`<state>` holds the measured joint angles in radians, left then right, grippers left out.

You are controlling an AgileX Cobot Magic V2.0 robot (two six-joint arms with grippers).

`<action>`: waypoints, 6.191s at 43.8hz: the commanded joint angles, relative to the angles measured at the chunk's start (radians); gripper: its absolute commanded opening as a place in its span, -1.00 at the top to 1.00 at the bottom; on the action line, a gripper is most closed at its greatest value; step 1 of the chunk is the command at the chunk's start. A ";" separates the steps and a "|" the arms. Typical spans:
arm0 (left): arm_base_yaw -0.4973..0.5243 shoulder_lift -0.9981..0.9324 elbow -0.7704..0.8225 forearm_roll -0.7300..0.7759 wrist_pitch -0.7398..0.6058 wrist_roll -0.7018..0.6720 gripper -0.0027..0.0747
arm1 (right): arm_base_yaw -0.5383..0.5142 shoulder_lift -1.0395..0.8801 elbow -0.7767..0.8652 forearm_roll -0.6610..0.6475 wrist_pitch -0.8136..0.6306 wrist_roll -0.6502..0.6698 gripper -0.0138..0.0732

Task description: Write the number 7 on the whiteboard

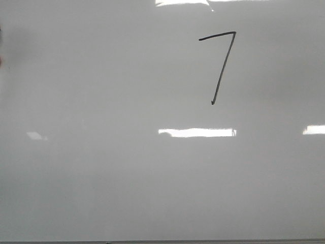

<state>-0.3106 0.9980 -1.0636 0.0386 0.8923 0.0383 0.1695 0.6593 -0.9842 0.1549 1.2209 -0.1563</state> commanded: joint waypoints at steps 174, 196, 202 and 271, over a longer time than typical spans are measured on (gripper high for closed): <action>0.310 -1.018 1.073 -0.076 -0.971 0.012 0.98 | -0.004 -0.134 0.024 -0.004 -0.061 0.005 0.84; 0.310 -1.018 1.073 -0.076 -0.971 0.012 0.98 | -0.022 -0.190 0.071 -0.020 -0.111 0.000 0.84; 0.310 -1.018 1.073 -0.076 -0.971 0.012 0.98 | -0.076 -0.306 0.222 -0.020 -0.334 0.000 0.84; 0.310 -1.018 1.073 -0.076 -0.971 0.012 0.98 | -0.167 -0.689 1.007 -0.175 -1.329 0.222 0.84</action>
<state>-0.0017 -0.0042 0.0064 -0.0389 0.0000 0.0505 0.0098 -0.0105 0.0258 0.0000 -0.0265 0.0482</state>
